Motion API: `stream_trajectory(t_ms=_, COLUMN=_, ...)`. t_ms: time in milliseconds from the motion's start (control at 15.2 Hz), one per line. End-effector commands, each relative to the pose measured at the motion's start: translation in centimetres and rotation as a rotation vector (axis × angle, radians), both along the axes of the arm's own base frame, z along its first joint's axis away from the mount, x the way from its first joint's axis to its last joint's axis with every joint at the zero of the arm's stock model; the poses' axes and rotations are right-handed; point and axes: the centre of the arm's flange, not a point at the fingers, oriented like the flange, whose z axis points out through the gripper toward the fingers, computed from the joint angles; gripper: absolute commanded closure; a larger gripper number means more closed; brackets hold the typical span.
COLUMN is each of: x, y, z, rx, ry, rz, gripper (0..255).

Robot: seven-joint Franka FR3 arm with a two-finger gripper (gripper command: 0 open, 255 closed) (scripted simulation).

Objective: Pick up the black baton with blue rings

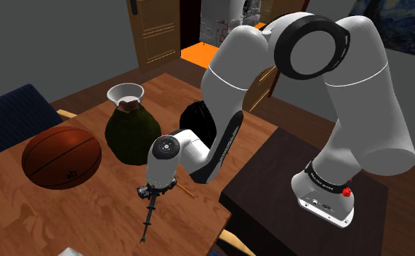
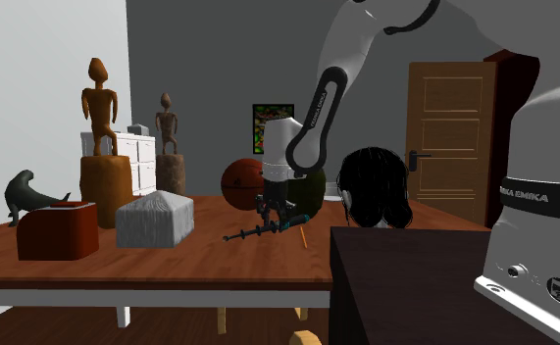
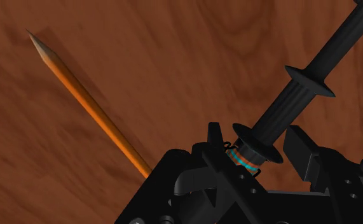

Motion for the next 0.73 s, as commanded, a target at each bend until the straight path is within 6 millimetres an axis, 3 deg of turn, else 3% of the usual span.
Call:
stream_trajectory(t_ms=0, x=0.0, y=0.0, z=-0.1, rx=-0.001, ry=0.001, rz=-0.001, gripper=255)
stream_trajectory(t_ms=132, x=0.0, y=-0.1, z=0.0, rx=-0.001, ry=0.001, rz=-0.001, gripper=255)
stream_trajectory(t_ms=660, x=0.0, y=-0.1, z=4.2, rx=-0.001, ry=0.001, rz=-0.001, gripper=255)
